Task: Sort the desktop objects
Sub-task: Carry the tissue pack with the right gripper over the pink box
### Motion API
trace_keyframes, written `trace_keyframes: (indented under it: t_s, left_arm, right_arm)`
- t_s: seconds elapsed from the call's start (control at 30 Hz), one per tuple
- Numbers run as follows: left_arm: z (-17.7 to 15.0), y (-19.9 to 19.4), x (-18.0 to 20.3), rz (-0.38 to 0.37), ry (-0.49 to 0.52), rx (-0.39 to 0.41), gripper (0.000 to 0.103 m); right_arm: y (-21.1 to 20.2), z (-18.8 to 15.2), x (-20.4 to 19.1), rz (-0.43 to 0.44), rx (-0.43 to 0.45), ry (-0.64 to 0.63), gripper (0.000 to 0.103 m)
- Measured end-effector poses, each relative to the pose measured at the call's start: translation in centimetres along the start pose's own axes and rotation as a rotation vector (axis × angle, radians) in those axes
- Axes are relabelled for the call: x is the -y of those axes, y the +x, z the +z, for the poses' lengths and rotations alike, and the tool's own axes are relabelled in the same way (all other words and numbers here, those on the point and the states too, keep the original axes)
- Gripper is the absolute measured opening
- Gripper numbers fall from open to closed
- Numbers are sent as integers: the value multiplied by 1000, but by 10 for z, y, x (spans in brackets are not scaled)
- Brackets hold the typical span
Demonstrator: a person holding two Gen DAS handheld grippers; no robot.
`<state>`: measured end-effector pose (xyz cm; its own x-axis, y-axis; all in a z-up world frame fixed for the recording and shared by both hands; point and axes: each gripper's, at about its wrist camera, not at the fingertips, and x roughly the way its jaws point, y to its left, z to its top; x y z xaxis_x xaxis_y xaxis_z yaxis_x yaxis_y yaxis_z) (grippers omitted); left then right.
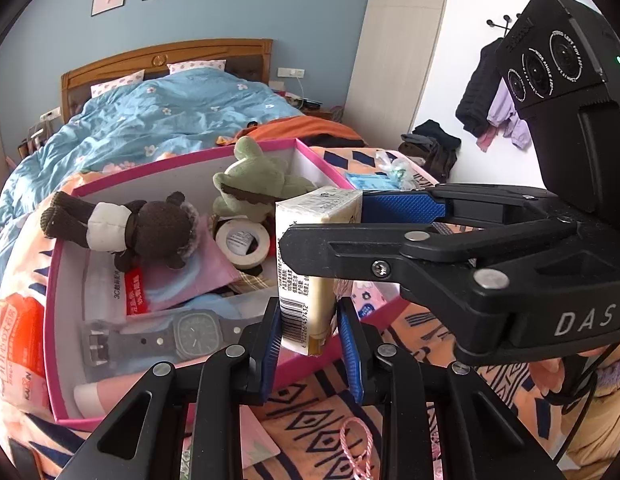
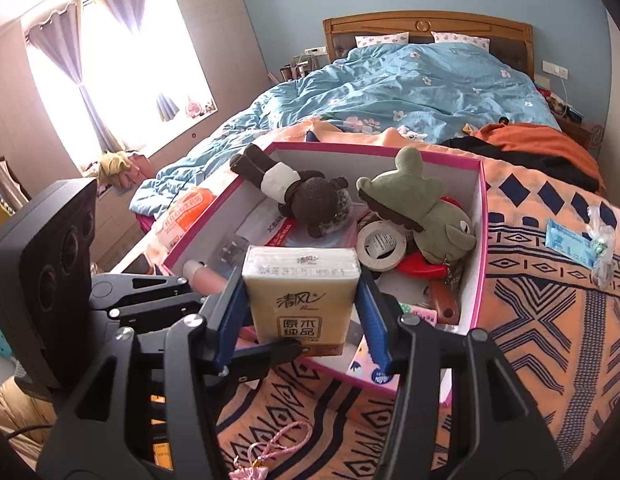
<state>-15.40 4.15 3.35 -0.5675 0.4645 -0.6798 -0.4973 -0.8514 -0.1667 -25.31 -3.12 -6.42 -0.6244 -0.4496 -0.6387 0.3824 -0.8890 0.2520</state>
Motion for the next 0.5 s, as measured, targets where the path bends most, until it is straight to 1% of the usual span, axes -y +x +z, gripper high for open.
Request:
trace_keyframes:
  t_s: [0.2,0.27,0.5]
  left_arm:
    - [7,5,-8,-6,-11,-10,27]
    - [9,11,-11,-4,-17,-28,26]
    - [6,30,-24,-12,-52,-93,26]
  right_arm:
    - [9,10,7,-14,-8,26,55]
    - [14,12,11,-11,-23,37,55]
    - [36,13,20,-16,-89,64,55]
